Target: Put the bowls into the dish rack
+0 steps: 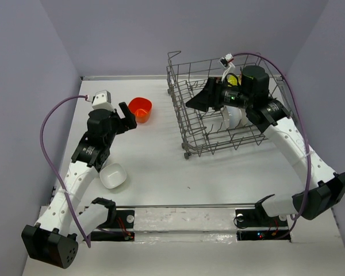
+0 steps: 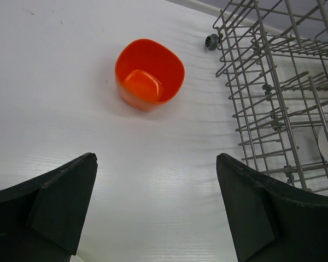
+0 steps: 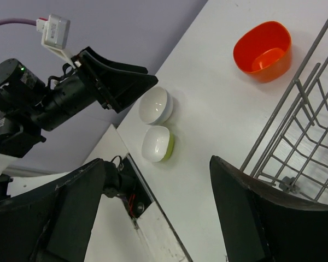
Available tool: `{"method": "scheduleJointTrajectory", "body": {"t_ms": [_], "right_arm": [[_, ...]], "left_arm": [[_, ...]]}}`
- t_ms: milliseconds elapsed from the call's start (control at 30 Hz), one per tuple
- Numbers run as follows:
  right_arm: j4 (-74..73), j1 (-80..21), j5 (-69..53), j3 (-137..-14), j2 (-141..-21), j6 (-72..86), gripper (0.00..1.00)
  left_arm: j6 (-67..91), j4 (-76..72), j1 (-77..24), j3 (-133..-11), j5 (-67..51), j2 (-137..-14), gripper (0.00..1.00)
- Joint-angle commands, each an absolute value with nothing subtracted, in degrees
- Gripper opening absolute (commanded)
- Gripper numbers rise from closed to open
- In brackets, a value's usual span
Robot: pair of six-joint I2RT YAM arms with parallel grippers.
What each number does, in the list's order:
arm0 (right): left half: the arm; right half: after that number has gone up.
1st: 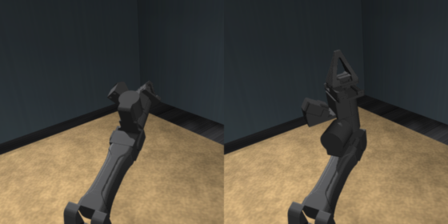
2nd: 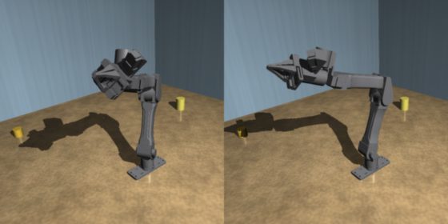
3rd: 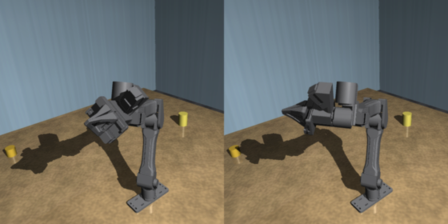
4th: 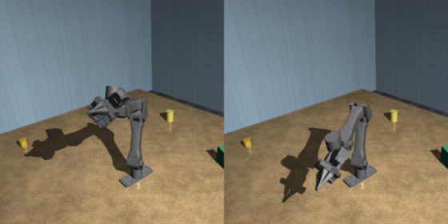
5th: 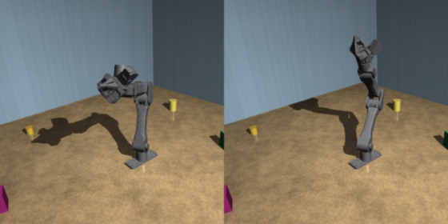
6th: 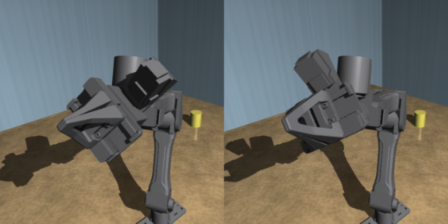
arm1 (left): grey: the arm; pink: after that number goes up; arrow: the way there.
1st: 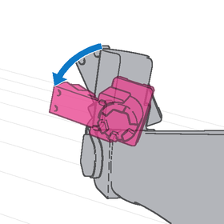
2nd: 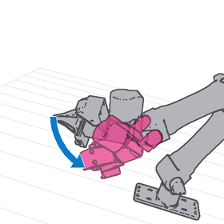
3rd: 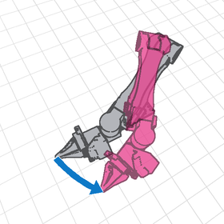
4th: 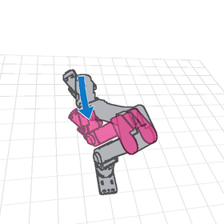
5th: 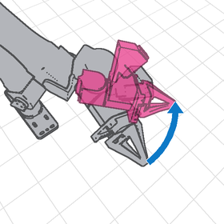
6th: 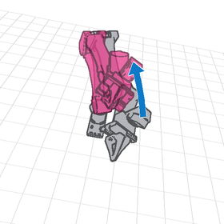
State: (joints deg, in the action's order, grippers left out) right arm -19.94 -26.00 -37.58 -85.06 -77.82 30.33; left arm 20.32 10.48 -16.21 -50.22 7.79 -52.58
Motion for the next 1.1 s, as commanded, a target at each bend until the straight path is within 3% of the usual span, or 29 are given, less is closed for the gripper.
{"method": "scheduleJointTrajectory", "body": {"t_ms": [0, 200, 400, 533, 700, 1067], "right_arm": [[-23.81, -29.96, -27.62, -88.94, -78.39, 26.72, 0.82], [-27.85, -32.43, -18.74, -91.65, -80.33, 24.00, 0.80], [-33.39, -32.43, 5.30, -97.29, -82.88, 21.71, 0.80], [-34.98, -32.43, 12.98, -99.31, -85.60, 20.22, 0.80], [-34.29, -33.48, 8.28, -100.55, -87.10, 20.56, 0.78], [-32.71, -50.79, 8.19, -98.72, -91.32, 21.70, 0.78]], "left_arm": [[20.48, 8.26, -15.56, -49.66, 9.84, -50.89, 0.99], [20.57, 8.09, -15.29, -49.48, 10.20, -50.63, 0.99], [20.48, 8.09, -15.21, -49.57, 9.93, -50.98, 0.99], [20.48, 8.00, -15.21, -49.48, 9.84, -51.06, 0.99], [20.57, 8.09, -15.12, -49.48, 9.93, -51.07, 0.99], [22.06, 7.12, -13.01, -48.78, 16.06, -45.02, 0.99]]}}
